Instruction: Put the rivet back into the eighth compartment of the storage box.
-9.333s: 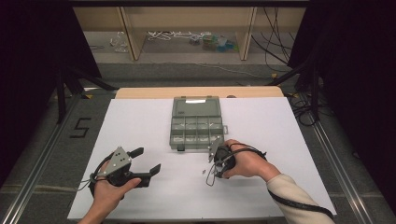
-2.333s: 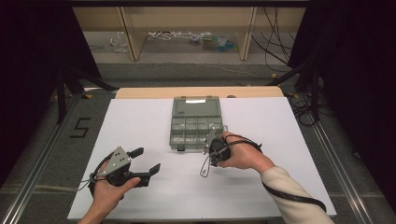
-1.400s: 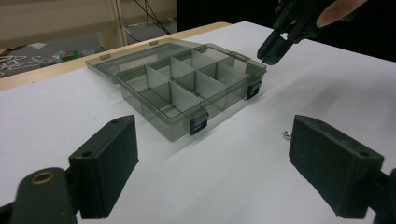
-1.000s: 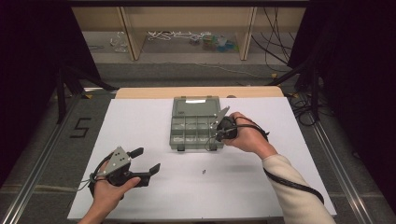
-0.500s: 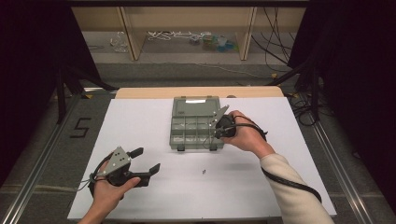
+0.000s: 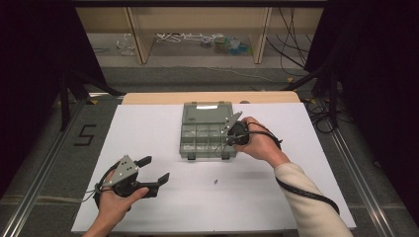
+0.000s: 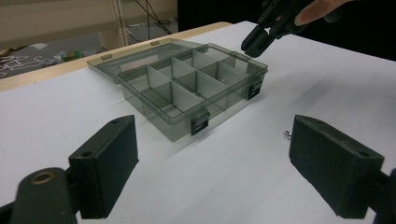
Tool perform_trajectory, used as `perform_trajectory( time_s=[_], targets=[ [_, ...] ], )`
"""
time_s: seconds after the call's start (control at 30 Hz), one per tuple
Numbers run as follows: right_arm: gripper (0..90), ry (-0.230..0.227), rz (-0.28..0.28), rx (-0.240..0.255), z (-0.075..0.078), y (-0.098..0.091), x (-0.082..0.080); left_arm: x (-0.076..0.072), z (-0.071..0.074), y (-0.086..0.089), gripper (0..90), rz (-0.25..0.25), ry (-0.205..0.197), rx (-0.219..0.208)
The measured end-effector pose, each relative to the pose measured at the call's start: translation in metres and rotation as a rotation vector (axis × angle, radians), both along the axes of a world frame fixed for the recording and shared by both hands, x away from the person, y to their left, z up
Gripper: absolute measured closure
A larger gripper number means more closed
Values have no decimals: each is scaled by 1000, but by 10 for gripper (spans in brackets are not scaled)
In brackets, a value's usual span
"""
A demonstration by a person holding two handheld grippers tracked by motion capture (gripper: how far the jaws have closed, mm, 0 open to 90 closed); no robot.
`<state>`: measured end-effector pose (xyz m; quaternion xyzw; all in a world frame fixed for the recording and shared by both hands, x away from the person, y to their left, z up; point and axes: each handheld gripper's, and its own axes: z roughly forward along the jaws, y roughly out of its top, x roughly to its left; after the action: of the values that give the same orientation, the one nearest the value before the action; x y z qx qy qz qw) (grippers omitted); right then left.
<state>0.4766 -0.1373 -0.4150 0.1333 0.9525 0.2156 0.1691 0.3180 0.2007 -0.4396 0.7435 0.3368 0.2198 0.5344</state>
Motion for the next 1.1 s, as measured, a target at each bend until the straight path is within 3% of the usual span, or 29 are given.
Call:
perform_trajectory(
  time_s=[0.93, 0.97, 1.1],
  targets=[
    [824, -28, -17, 19, -6, 0, 4, -1, 0, 0, 151, 1, 2, -2],
    [822, -29, -17, 18, -7, 0, 4, 0, 1, 1, 151, -10, -11, 11],
    [762, -27, -19, 17, -7, 0, 4, 0, 0, 0, 151, -14, -14, 0]
  ],
)
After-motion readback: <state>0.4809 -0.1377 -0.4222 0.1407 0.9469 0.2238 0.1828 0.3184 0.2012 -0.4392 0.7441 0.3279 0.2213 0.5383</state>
